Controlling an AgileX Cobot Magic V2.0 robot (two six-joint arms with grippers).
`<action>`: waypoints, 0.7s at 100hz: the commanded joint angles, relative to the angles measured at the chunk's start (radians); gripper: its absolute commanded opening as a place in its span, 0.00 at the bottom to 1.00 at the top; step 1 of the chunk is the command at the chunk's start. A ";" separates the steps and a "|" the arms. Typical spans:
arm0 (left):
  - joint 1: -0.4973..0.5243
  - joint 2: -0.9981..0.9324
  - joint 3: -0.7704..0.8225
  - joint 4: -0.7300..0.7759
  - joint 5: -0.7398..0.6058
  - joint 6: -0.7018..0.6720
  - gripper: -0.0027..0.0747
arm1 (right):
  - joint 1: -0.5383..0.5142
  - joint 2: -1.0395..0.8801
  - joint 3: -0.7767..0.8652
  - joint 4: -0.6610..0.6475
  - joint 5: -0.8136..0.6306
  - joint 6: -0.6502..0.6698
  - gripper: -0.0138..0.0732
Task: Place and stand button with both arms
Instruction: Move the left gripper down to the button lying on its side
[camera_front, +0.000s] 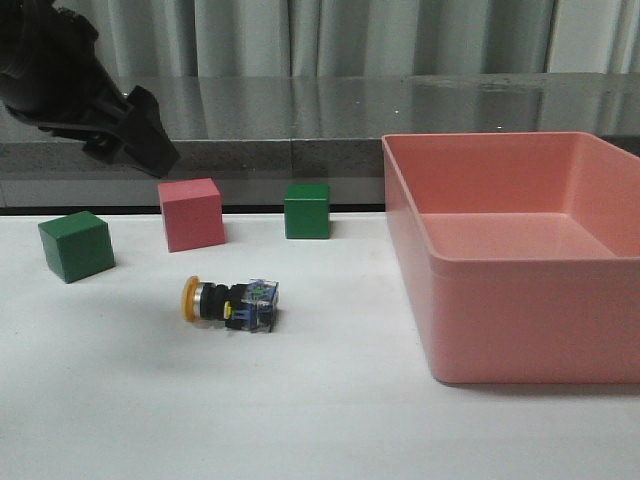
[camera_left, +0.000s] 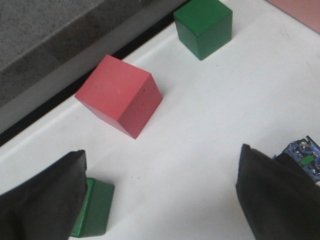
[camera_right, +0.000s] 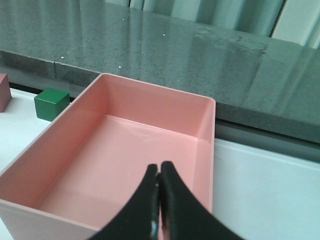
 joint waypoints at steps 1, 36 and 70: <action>-0.008 -0.019 -0.035 -0.026 -0.052 0.002 0.77 | -0.006 0.001 -0.027 0.004 -0.075 -0.001 0.03; 0.009 -0.010 -0.035 -0.339 0.074 0.504 0.77 | -0.006 0.001 -0.027 0.004 -0.075 -0.001 0.03; 0.246 0.000 -0.035 -1.005 0.556 1.253 0.77 | -0.006 0.001 -0.027 0.004 -0.075 -0.001 0.03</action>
